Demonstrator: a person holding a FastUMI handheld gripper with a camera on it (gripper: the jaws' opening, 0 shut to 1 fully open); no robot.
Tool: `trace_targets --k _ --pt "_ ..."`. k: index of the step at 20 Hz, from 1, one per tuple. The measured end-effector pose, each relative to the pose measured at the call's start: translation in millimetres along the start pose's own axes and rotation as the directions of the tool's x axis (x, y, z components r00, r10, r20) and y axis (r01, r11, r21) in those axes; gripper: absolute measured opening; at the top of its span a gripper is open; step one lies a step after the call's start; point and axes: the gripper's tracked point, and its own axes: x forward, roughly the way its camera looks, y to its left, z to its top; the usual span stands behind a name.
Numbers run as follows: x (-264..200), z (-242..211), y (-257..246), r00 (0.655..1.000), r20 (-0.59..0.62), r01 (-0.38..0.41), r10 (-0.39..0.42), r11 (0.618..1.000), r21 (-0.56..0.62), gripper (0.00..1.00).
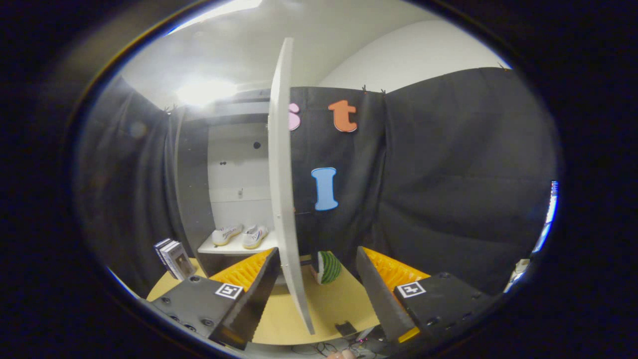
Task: Open the shoe cabinet door, grab the shoes and put them into the shoe cabinet, then close the shoe cabinet door.
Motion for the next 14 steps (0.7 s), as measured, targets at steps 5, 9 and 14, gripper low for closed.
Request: trace_targets --k 5,9,14 --pt "55 0 -38 0.998 -0.030 -0.059 0.059 0.998 -0.007 0.96" --pt "104 0 -47 0.992 -0.039 -0.118 0.118 0.993 0.000 0.96" --pt "144 -5 -31 0.978 -0.056 -0.200 0.201 0.980 0.015 0.96"
